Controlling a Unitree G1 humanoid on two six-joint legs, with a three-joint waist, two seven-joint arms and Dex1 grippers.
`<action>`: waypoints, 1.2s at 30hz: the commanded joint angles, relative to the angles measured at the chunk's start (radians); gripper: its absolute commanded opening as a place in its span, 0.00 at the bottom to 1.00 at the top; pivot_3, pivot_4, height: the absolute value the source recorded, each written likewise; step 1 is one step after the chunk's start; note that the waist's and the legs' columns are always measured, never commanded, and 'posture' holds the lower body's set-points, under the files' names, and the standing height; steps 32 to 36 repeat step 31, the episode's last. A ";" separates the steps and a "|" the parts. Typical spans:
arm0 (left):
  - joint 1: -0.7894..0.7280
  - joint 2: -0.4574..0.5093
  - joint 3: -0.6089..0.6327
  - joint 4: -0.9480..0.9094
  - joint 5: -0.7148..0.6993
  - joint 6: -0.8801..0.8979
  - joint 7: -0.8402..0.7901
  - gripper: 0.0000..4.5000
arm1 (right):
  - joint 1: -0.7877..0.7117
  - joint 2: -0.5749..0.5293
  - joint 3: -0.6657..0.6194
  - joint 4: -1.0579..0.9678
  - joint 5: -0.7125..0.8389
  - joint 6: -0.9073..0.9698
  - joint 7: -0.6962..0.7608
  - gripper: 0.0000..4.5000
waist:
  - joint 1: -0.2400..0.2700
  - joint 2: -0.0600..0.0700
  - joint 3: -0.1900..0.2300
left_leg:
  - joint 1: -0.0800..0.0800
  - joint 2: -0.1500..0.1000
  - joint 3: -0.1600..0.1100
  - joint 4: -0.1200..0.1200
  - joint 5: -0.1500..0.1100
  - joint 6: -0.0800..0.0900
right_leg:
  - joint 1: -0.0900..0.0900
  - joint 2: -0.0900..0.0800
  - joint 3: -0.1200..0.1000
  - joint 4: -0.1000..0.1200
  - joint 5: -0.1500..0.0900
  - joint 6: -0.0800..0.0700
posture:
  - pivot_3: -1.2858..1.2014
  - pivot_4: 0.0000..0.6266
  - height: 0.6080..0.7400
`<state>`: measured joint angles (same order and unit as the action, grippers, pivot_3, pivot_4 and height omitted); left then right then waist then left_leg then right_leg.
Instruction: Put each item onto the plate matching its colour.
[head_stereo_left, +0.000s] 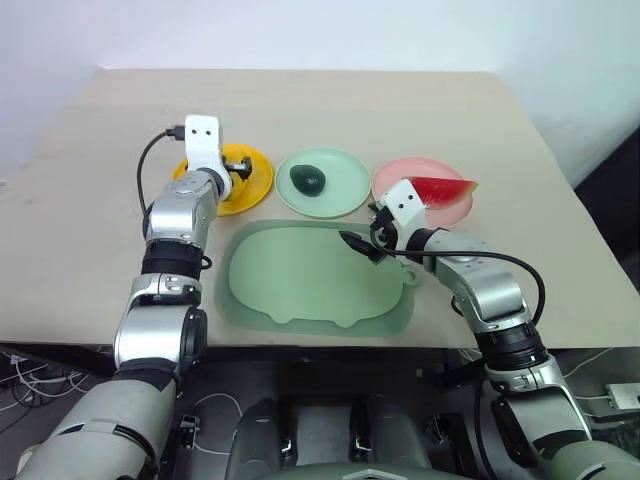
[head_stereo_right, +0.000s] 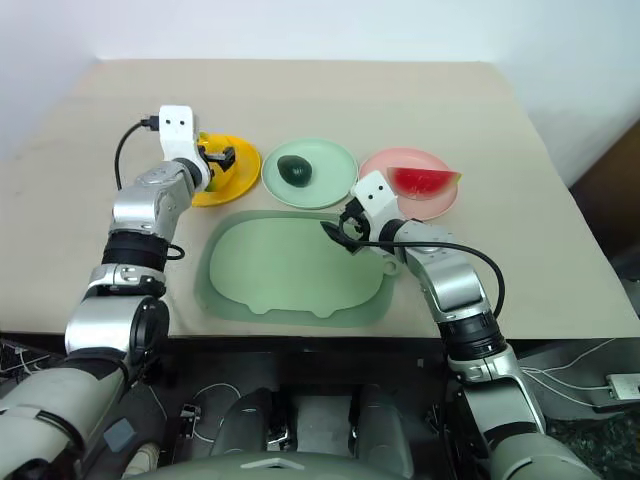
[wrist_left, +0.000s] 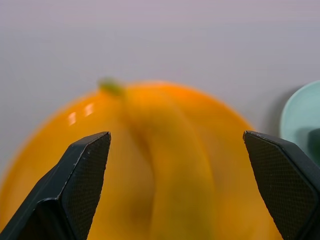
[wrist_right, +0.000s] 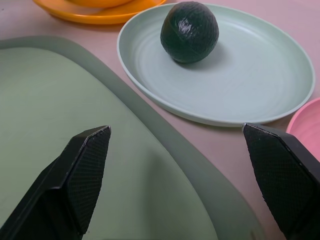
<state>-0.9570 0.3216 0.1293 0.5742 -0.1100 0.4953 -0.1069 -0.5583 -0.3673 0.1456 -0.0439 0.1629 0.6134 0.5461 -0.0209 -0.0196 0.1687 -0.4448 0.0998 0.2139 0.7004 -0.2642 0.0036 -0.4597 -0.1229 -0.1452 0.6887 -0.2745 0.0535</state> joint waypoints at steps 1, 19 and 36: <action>0.108 0.012 -0.034 -0.220 0.009 -0.026 -0.051 0.99 | 0.005 0.009 -0.032 -0.049 0.018 -0.025 -0.002 1.00 | -0.001 0.000 0.000 | 0.000 0.000 0.000 0.000 0.000 0.000 | 0.000 0.000 0.000 0.000 0.000 0.000 | 0.52 0.24 0.66; 0.806 0.153 0.065 -0.770 -0.322 -0.411 -0.637 0.99 | 0.172 0.037 -0.140 -0.204 0.119 -0.147 0.005 1.00 | 0.003 0.000 0.000 | 0.001 0.001 -0.002 0.001 0.000 0.000 | 0.000 0.000 0.001 0.001 0.000 0.000 | 0.52 0.24 0.66; 0.851 0.223 0.143 -0.698 -0.422 -0.433 -0.794 0.99 | 0.361 -0.046 -0.199 -0.329 0.232 -0.159 0.095 1.00 | 0.006 0.000 0.000 | 0.001 0.001 -0.004 0.001 -0.001 0.001 | 0.002 0.000 0.000 0.000 0.000 -0.001 | 0.52 0.24 0.66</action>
